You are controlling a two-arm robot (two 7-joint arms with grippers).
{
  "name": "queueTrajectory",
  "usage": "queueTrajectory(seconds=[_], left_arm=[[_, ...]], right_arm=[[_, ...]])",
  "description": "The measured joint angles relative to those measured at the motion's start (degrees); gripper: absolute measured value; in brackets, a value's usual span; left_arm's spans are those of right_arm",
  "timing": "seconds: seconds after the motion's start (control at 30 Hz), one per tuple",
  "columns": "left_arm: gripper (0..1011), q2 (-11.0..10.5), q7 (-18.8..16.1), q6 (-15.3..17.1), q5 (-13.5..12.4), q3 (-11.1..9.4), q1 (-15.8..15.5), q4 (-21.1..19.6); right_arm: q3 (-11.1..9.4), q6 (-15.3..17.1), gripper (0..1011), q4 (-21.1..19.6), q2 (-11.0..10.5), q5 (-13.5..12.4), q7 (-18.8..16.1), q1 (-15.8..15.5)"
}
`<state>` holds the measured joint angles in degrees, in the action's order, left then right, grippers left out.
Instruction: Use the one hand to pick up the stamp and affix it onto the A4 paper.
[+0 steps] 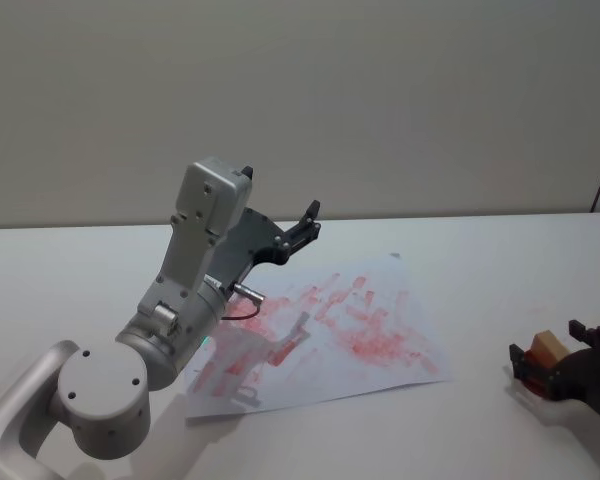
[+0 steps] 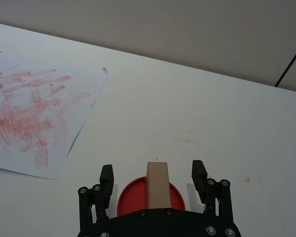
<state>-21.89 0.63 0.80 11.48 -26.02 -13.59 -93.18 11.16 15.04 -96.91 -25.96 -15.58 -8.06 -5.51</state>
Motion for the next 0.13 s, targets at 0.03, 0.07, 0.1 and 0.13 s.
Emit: queueTrajectory(seconds=[0.03, 0.07, 0.1, 0.13], left_arm=[[1001, 0.00, 0.00, 0.00, 0.00, 0.00, 0.00, 0.00], [1001, 0.00, 0.00, 0.00, 0.00, 0.00, 0.00, 0.00], [1001, 0.00, 0.00, 0.00, 0.00, 0.00, 0.00, 0.00], [1001, 0.00, 0.00, 0.00, 0.00, 0.00, 0.00, 0.00]], right_arm=[[0.01, 0.01, 954, 0.01, 0.00, 0.00, -0.01, 0.00], [0.01, 0.01, 985, 0.03, 0.01, 0.01, -0.02, 0.01], [0.02, 0.02, 998, 0.05, 0.02, 0.01, -0.04, 0.01], [0.01, 0.02, 1001, 0.05, 0.02, 0.02, -0.04, 0.02]])
